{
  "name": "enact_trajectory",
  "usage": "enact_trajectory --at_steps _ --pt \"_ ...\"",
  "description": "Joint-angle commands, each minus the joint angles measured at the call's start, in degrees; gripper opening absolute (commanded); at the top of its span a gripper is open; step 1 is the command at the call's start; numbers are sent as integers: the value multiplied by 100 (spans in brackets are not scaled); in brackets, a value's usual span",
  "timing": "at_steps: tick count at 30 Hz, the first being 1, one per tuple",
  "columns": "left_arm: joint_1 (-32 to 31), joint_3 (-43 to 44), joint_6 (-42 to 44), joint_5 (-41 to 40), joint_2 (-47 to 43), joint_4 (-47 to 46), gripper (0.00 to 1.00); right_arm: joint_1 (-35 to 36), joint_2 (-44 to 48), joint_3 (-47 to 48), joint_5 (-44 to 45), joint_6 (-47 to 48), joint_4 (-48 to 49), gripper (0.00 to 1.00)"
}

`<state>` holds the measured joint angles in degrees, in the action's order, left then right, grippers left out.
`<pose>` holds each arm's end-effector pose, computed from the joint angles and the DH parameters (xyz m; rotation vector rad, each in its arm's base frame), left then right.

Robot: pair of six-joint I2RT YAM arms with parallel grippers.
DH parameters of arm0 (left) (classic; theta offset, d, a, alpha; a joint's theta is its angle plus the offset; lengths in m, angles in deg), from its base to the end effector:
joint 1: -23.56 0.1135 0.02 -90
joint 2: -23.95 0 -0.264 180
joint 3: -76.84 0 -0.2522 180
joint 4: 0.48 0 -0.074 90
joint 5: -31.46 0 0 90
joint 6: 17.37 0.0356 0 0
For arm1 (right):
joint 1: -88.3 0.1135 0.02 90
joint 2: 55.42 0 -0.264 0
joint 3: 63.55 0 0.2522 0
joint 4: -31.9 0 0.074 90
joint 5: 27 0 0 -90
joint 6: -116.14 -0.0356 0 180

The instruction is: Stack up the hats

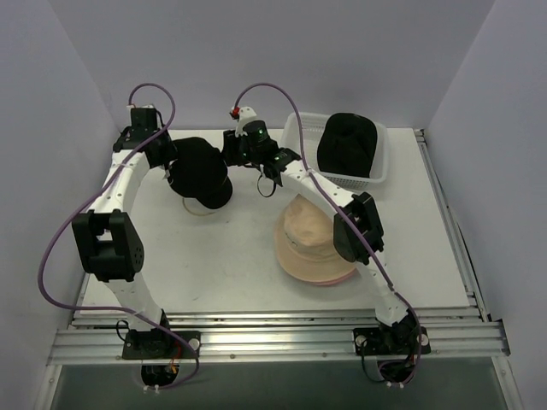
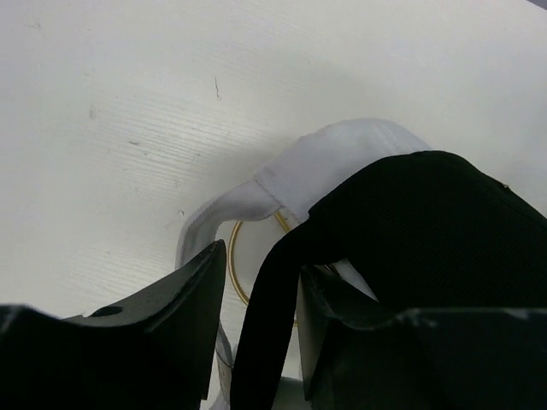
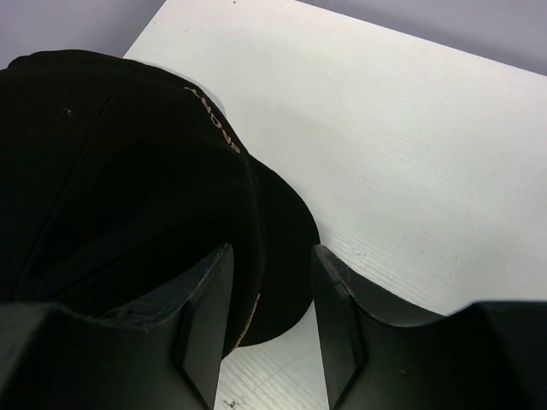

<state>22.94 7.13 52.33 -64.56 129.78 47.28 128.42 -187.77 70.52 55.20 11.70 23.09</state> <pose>0.4231 -0.0008 0.3121 -0.4487 2.2784 -0.0619 0.4239 0.3635 0.3027 -0.4944 1.6922 0.8191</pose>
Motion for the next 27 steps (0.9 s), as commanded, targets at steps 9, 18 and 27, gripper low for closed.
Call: enact_trajectory --at_steps 9,18,27 --pt "247 850 386 391 -562 889 63 14 588 -192 76 169 50 38" --pt "300 744 579 593 -730 969 61 -4 843 -456 58 231 76 38" --pt "343 744 869 805 -107 511 49 13 1063 -667 -117 213 269 38"
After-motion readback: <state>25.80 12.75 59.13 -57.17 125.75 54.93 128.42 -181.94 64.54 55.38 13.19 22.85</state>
